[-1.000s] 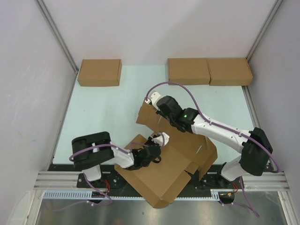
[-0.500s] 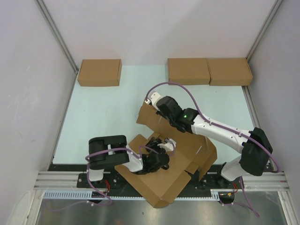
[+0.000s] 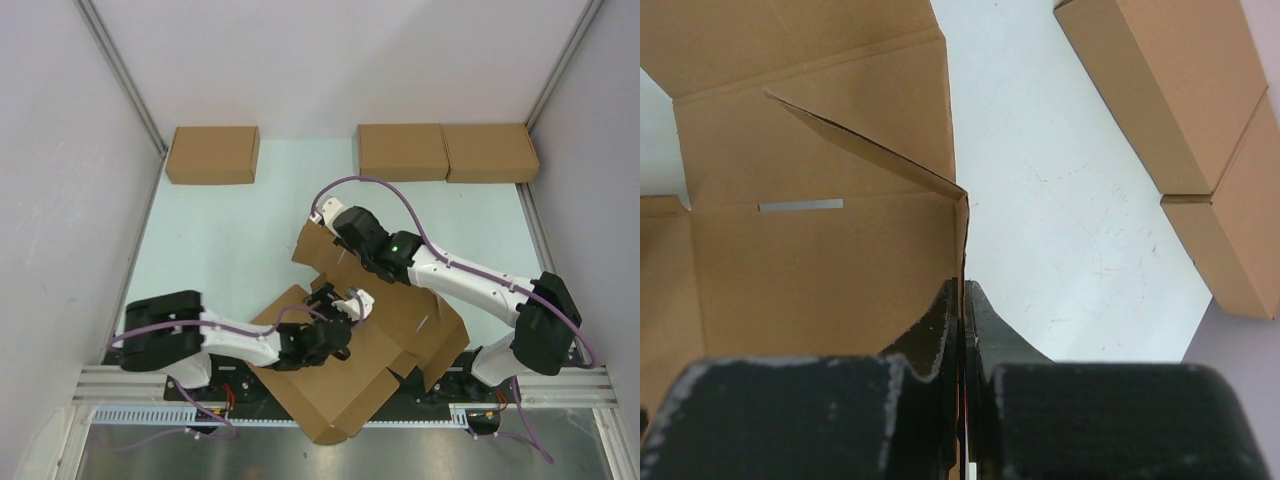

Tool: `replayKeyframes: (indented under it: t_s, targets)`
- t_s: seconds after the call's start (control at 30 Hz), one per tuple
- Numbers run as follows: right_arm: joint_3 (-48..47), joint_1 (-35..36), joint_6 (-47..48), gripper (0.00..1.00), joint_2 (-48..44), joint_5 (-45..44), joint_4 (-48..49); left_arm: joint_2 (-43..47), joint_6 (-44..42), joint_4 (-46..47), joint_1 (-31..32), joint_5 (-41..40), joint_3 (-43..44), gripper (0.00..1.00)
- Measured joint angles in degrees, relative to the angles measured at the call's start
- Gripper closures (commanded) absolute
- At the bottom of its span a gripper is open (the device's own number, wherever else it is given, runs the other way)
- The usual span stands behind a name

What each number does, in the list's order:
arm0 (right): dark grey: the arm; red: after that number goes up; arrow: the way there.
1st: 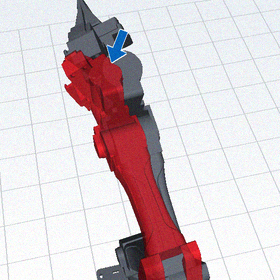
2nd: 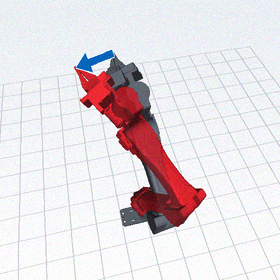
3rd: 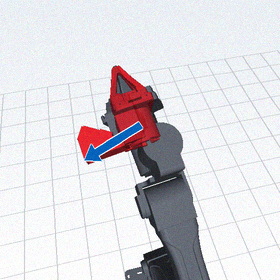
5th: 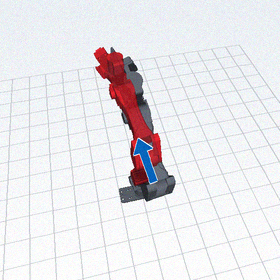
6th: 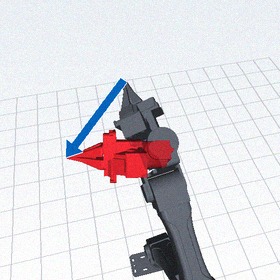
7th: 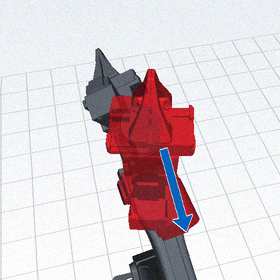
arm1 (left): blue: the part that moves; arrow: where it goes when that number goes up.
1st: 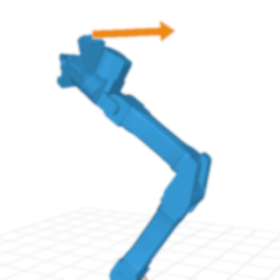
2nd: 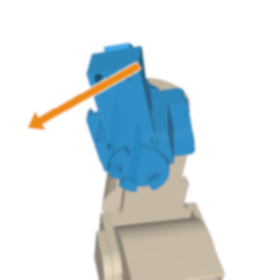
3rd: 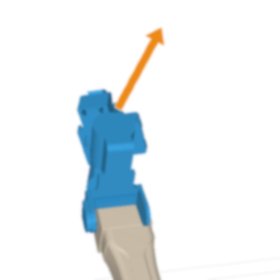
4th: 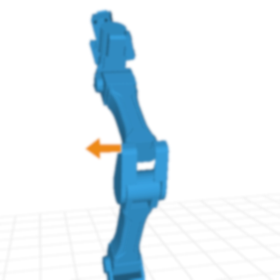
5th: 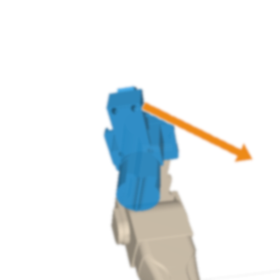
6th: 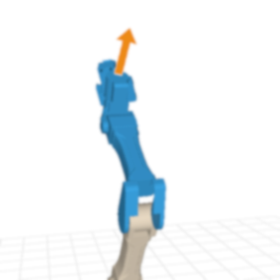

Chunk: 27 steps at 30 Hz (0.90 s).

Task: Fold the paper box

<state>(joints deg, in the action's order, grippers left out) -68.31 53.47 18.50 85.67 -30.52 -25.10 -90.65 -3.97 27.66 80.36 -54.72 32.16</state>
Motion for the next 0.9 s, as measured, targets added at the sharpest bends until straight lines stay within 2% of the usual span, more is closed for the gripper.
replayKeyframes:
  t_s: [0.27,0.33,0.53,0.6,0.7,0.9]
  targets:
    - [0.0,0.0,-0.5,1.0,0.0,0.0,-0.1,21.7,5.0,-4.8,0.2,2.6,-2.6,0.17]
    - [0.0,0.0,-0.5,1.0,0.0,0.0,-0.1,27.1,7.1,-6.1,0.2,2.9,-4.3,0.11]
    - [0.0,0.0,-0.5,1.0,-0.1,0.0,-0.2,44.8,14.8,-9.1,-1.7,2.5,-11.0,0.08]
    - [0.0,0.0,-0.5,1.0,-0.1,0.0,-0.3,48.7,18.3,-10.8,-5.7,3.1,-11.7,0.09]
    - [0.0,0.3,-0.5,1.0,-0.1,-0.5,-0.3,51.9,24.3,-13.5,-15.7,4.8,-11.8,0.09]
    - [0.1,3.9,1.5,1.0,-0.1,-6.0,0.4,49.6,31.5,-16.5,-30.1,9.2,-9.9,0.08]
